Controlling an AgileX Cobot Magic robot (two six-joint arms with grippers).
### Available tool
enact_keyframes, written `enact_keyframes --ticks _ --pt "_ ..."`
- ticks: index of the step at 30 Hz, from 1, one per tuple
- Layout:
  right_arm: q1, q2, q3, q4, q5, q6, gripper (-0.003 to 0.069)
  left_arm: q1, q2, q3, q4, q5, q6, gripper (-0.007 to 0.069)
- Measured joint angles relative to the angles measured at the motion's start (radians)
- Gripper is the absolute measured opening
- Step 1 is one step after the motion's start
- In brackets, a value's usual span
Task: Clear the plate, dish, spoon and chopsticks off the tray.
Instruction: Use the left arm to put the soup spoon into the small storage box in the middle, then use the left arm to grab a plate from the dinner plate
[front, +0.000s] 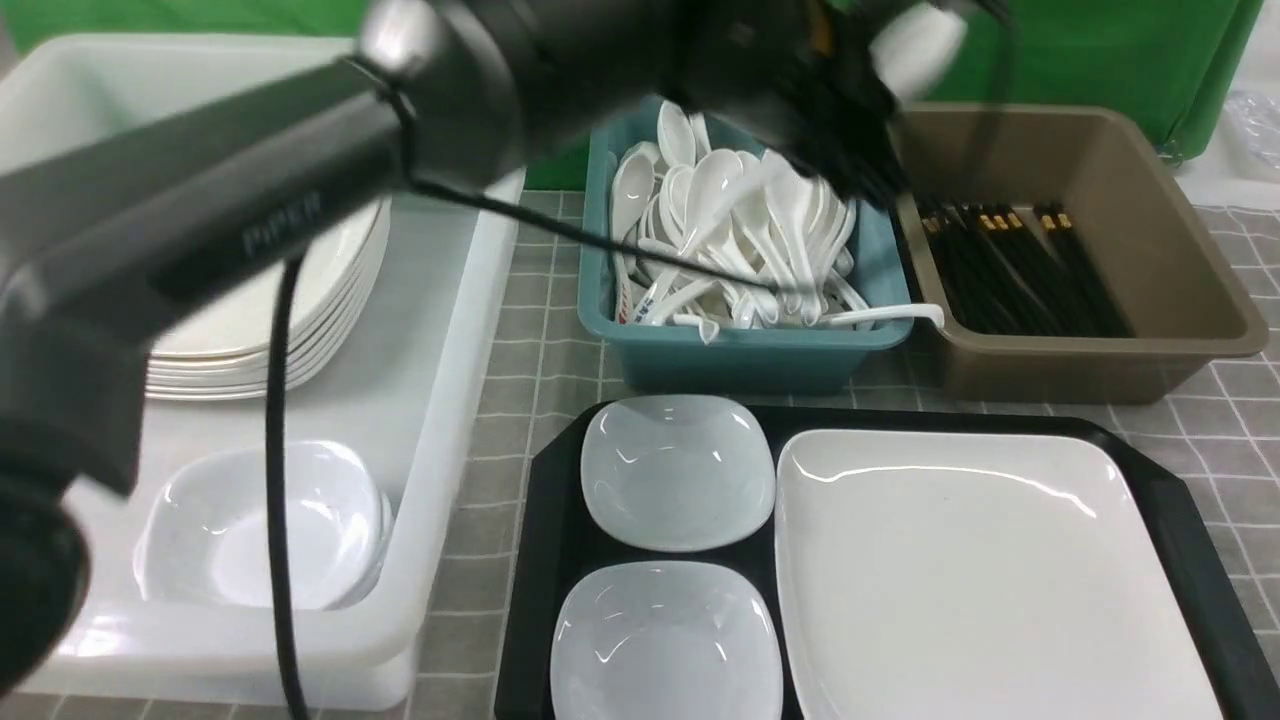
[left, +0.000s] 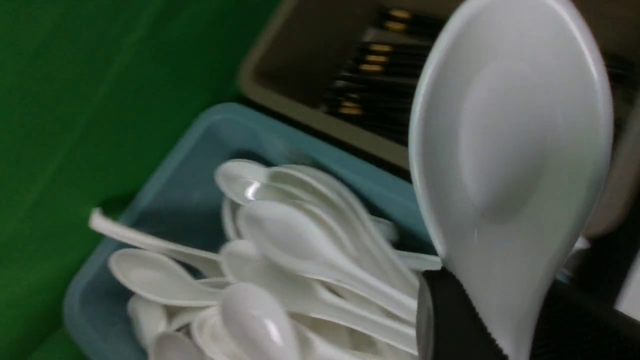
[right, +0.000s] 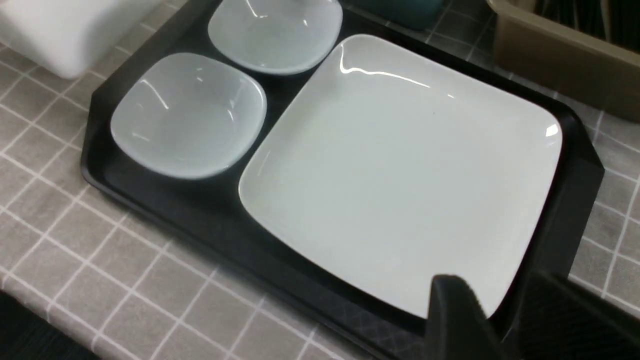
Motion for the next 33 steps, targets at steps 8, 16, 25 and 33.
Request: enact_keyframes --ticks 8,16,25,33 --pt "0.000 0.000 0.000 0.003 0.004 0.024 0.0237 0.152 0.116 -0.004 -0.103 -0.212 -0.006 0.0267" --pt "0.000 0.000 0.000 0.003 0.023 0.028 0.0237 0.164 0.156 -0.004 -0.122 -0.206 -0.047 0.0484" --pt "0.000 0.000 0.000 0.003 0.003 0.029 0.0237 0.139 -0.078 -0.004 -0.125 0.049 -0.090 0.0277" --pt "0.000 0.083 0.001 0.003 -0.039 0.029 0.0204 0.093 -0.449 0.167 -0.207 0.230 0.014 0.0008"
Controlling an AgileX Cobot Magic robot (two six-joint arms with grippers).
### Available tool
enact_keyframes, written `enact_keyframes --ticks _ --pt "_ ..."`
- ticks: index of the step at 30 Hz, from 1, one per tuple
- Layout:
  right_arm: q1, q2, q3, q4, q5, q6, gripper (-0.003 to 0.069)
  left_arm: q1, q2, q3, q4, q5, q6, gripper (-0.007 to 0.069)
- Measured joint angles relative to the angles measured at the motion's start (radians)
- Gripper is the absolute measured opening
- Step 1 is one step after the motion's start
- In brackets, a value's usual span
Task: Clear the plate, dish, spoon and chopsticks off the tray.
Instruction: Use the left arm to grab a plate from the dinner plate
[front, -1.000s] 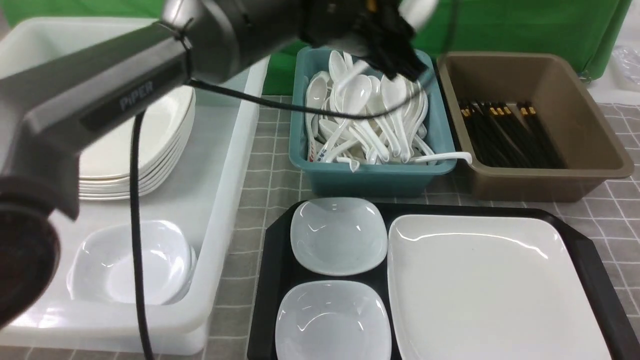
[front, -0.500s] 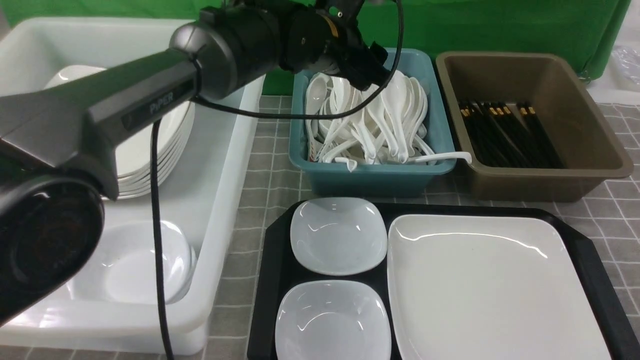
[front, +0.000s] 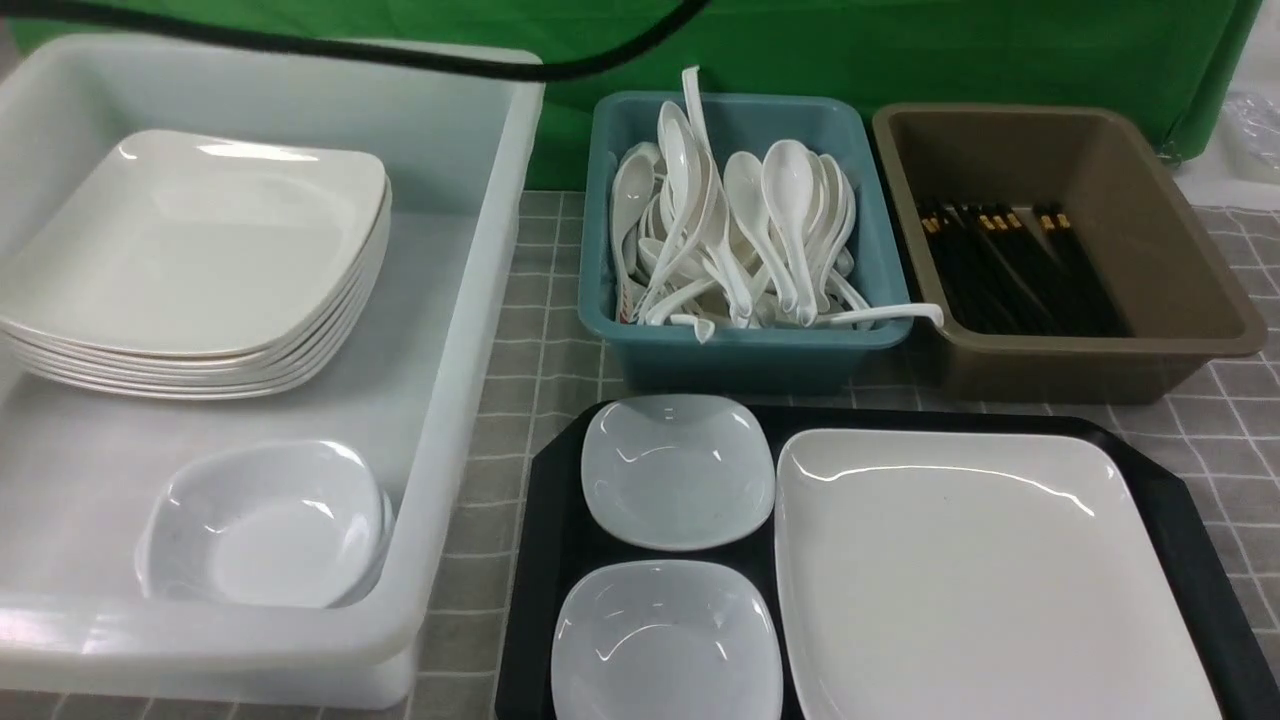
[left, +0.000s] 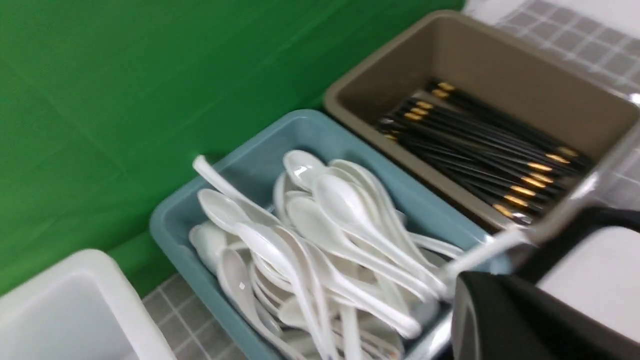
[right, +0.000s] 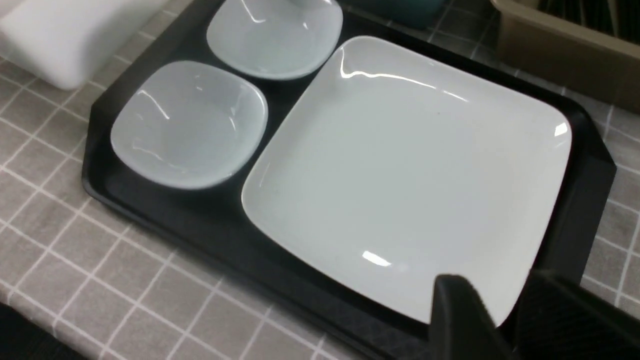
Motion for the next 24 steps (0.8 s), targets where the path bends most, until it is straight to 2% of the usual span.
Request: enact_keyframes --ticks 1,2,4,9,14,17,21,24 --pt "0.000 0.004 0.000 0.000 0.000 0.000 0.0199 0.000 -0.011 0.011 -0.008 0.000 0.007 0.0008" --pt "0.000 0.048 0.000 0.000 0.000 -0.001 0.0172 0.000 -0.116 0.143 -0.037 -0.017 0.029 0.0004" --pt "0.000 0.074 0.000 0.000 0.000 -0.002 0.0148 0.000 -0.178 0.219 -0.044 -0.038 0.039 0.0004" --pt "0.000 0.231 0.000 0.000 0.000 -0.015 0.0057 0.000 -0.537 0.668 -0.065 -0.225 0.060 0.0004" --pt "0.000 0.410 -0.028 0.003 -0.002 -0.015 0.0035 0.000 -0.852 1.006 -0.147 -0.339 0.067 0.0004" --pt "0.020 0.518 -0.056 0.010 -0.003 0.014 0.0034 0.000 -1.032 1.133 -0.171 -0.394 0.067 0.0004" --pt "0.140 0.648 -0.072 0.010 -0.026 0.095 0.0034 0.000 -1.191 1.214 -0.176 -0.422 0.067 0.0004" --pt "0.315 0.740 -0.078 -0.016 -0.070 0.166 0.0046 0.000 -1.253 1.225 -0.177 -0.428 0.067 0.0004"
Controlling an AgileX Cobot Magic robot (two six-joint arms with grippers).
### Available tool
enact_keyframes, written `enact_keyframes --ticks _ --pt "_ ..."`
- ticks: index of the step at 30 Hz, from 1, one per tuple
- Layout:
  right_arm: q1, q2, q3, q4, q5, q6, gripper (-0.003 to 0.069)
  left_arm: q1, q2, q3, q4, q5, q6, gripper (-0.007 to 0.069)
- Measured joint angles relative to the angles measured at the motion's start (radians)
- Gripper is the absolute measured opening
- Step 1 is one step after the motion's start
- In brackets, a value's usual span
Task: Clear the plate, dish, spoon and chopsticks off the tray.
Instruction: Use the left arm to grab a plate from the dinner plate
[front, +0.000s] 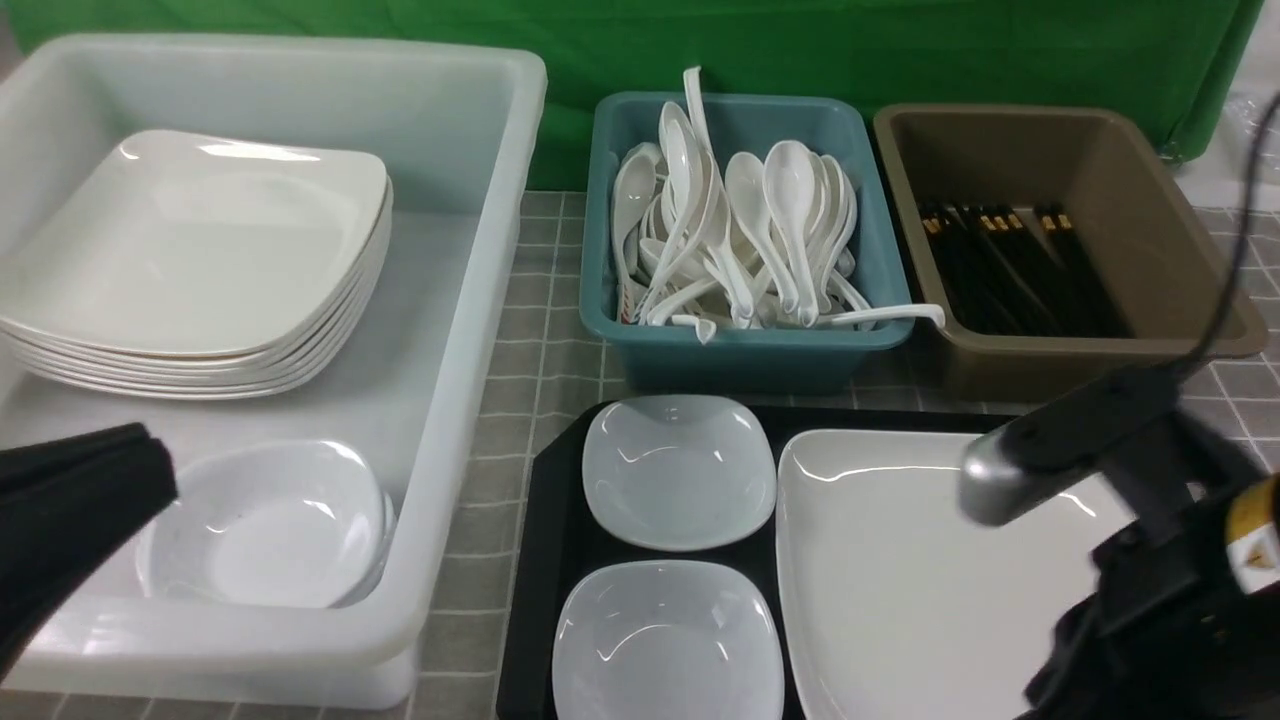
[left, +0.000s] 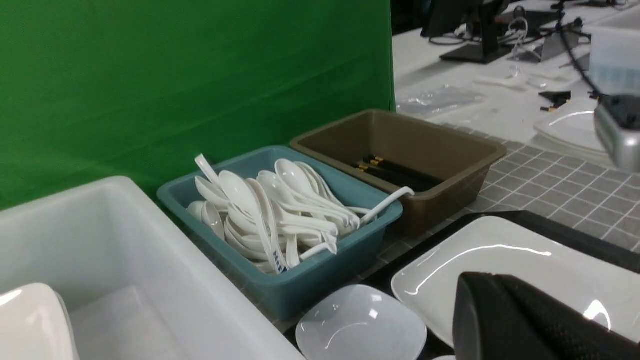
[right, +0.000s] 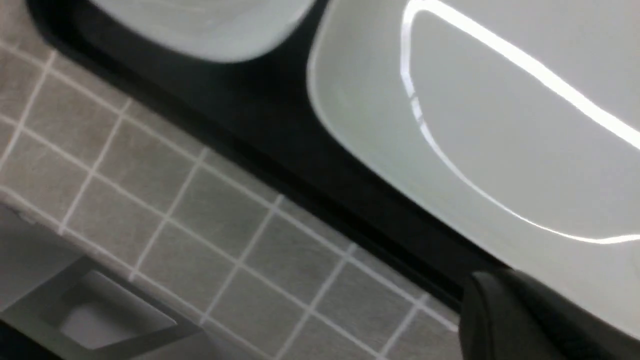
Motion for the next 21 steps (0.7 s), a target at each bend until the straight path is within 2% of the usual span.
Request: enact_keyframes --ticks 2,4,5,7,11,15,21 --pt "0.052 0.034 -0.001 -0.024 -0.019 0.024 0.0061 0.000 -0.007 0.001 0.000 -0.007 0.000 0.0004" --pt "0.162 0.116 -0.001 -0.084 -0.056 0.077 0.0125 0.000 -0.012 0.001 -0.002 -0.018 0.000 0.0004" --pt "0.169 0.116 -0.001 -0.090 -0.056 0.077 0.0133 0.000 -0.012 0.001 -0.002 -0.020 0.000 0.0004" --pt "0.217 0.196 -0.002 -0.147 -0.087 0.136 0.0245 0.000 -0.008 0.001 -0.002 -0.030 0.002 0.0004" --pt "0.233 0.301 -0.010 -0.191 -0.157 0.164 0.0453 0.000 0.005 0.001 -0.002 -0.044 0.002 0.0004" --pt "0.233 0.373 -0.033 -0.251 -0.209 0.172 0.0504 0.000 0.007 0.001 -0.002 -0.044 0.002 0.0004" --pt "0.233 0.448 -0.065 -0.338 -0.233 0.196 0.0503 0.000 0.011 0.001 -0.002 -0.044 0.002 0.0004"
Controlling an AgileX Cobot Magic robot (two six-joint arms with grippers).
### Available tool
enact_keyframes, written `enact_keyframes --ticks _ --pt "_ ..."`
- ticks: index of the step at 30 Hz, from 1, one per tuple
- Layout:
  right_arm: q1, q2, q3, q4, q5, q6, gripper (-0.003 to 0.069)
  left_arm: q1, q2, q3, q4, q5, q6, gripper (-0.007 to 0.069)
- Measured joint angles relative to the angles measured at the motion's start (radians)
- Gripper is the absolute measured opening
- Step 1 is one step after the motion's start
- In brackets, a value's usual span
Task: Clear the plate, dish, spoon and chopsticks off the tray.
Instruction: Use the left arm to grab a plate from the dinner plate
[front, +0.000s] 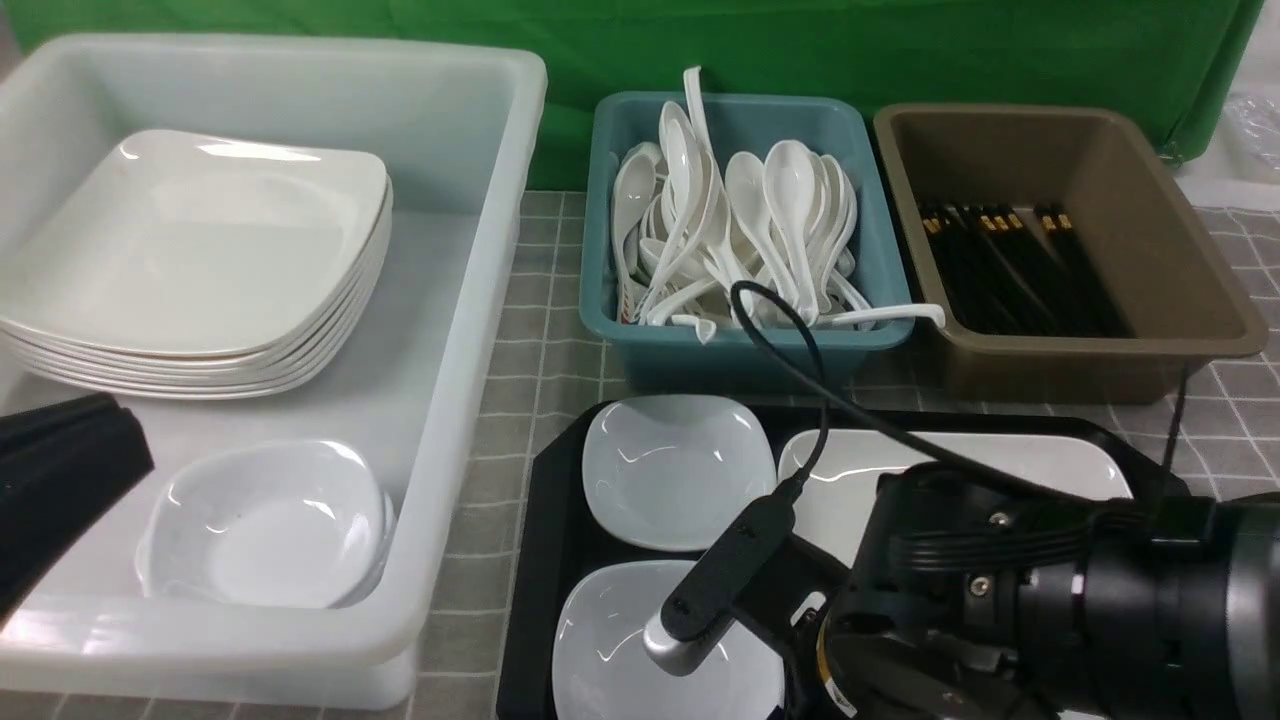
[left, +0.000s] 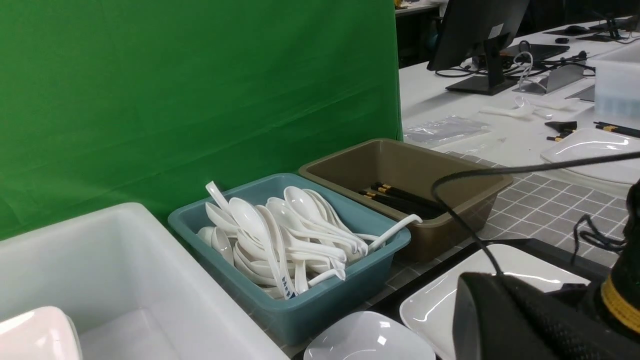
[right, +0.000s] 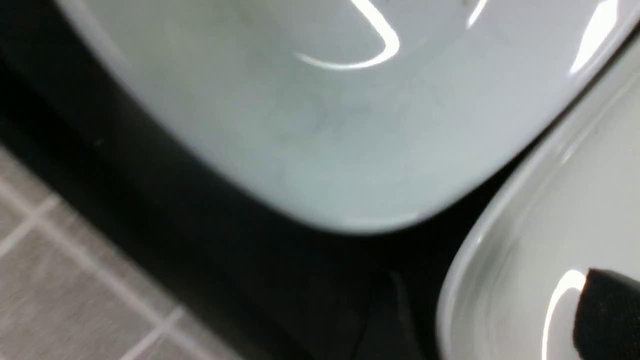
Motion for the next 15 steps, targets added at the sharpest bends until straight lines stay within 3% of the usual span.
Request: enact_keyframes --ticks 15 --pt "0.000 0.057 -0.005 -0.052 -0.024 0.002 0.0503 0.000 0.003 0.001 0.000 0.000 0.000 0.0004"
